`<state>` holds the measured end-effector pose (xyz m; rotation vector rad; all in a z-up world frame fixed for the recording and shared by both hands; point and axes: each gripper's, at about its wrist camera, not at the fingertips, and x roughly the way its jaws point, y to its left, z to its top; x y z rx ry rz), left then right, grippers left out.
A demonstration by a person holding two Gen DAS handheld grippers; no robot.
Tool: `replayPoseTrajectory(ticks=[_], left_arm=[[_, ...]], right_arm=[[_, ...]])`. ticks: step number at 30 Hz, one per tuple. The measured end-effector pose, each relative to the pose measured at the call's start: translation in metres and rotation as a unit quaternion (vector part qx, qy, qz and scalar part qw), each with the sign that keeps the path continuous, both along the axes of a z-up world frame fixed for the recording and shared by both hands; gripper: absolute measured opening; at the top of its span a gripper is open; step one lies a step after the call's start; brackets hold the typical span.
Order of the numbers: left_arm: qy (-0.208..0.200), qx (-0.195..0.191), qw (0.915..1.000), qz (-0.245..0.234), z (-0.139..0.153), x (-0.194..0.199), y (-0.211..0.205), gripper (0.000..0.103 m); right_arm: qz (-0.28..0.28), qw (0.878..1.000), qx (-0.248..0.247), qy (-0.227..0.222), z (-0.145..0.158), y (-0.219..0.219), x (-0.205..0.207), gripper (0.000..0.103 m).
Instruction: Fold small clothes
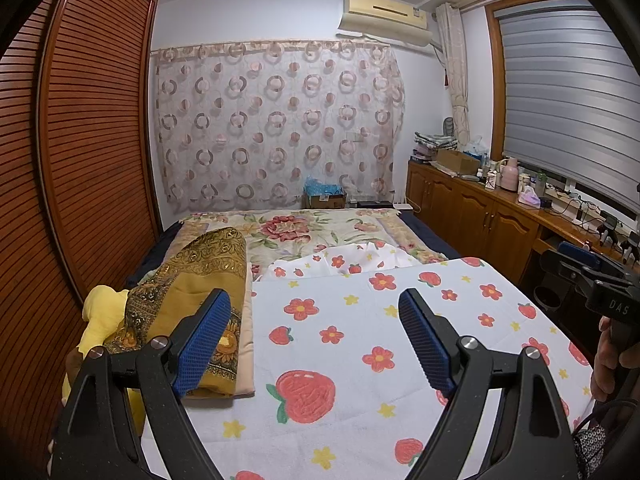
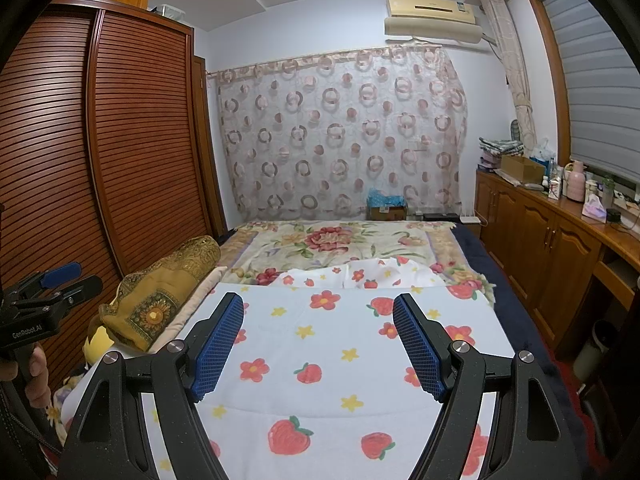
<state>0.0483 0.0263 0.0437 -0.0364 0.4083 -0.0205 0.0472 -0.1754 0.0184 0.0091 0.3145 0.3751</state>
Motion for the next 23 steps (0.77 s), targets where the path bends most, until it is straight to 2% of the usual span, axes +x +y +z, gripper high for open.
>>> replayPoseTrajectory(ticks=[23], left_arm=[[-0.002,-0.001,1.0000,0.000,-0.0002,-0.0012,0.0025,0.086]], right_arm=[[0.002,1.000,0.000,-0.003,-0.0016,-0.0045,0.0028,0.079]])
